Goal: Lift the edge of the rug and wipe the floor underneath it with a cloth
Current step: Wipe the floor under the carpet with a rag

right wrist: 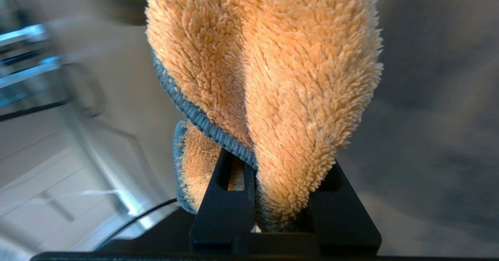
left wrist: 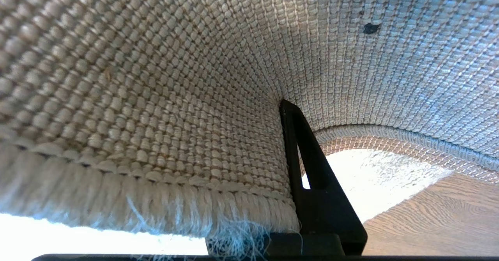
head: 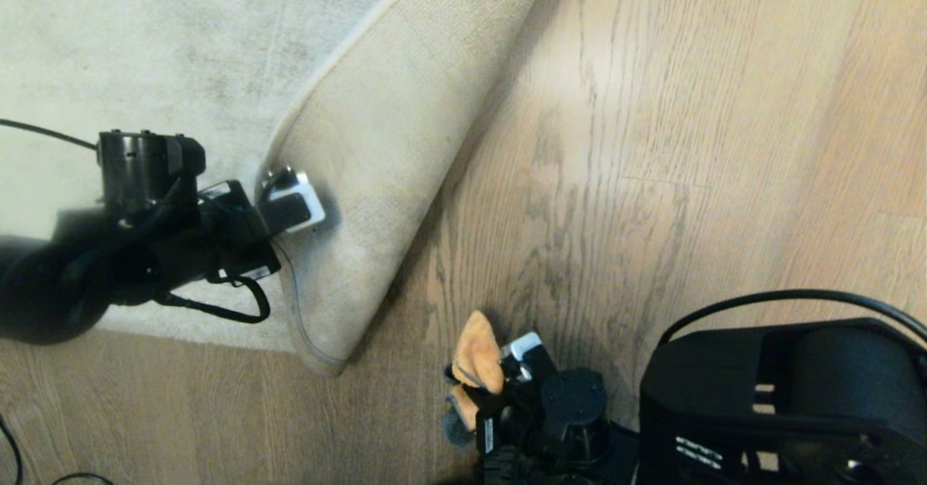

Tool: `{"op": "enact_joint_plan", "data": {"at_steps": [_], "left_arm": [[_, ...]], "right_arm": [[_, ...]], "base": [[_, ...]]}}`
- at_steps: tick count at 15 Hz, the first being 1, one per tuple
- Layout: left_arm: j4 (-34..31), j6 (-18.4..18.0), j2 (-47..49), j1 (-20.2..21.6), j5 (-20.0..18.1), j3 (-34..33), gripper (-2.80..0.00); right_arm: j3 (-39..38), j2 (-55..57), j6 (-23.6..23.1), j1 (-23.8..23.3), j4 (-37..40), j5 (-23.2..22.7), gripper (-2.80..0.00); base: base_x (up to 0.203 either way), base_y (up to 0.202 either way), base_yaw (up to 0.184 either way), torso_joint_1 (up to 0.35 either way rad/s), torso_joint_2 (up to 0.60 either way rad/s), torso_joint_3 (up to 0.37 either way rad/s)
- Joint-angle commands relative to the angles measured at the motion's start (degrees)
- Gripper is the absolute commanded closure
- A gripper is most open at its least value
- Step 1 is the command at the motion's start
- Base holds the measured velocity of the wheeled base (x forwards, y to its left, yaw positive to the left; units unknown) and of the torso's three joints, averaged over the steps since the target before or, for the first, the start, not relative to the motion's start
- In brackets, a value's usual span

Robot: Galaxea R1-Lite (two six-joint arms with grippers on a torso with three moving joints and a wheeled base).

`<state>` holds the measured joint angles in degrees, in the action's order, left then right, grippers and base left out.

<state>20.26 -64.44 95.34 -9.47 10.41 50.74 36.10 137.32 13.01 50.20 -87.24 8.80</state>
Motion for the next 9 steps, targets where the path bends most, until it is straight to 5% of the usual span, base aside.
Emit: {"op": "enact_joint_plan", "data": {"at_steps": [1,5,9], "left_arm": [[0.1,-0.3,0.1,0.0,0.0,0.0,0.0],[0.1,-0.3,0.1,0.0,0.2,0.1,0.0],[0.1,-0.2,0.0,0.0,0.2,0.1,0.0]], "right_arm": [[0.5,1.3,0.1,-4.4,-2.3,0.1,0.0],[2.1,-0.6,-0.2,-12.8,-2.3,-0.2,0.0],[0.8,-8.0,-0.7,-15.0,-2.3,-0.5,0.0]], "base": [[0.0,0.0,0.0,0.0,0.0,0.0],[0.0,0.0,0.0,0.0,0.0,0.0],[0.0,0.0,0.0,0.0,0.0,0.0]]}}
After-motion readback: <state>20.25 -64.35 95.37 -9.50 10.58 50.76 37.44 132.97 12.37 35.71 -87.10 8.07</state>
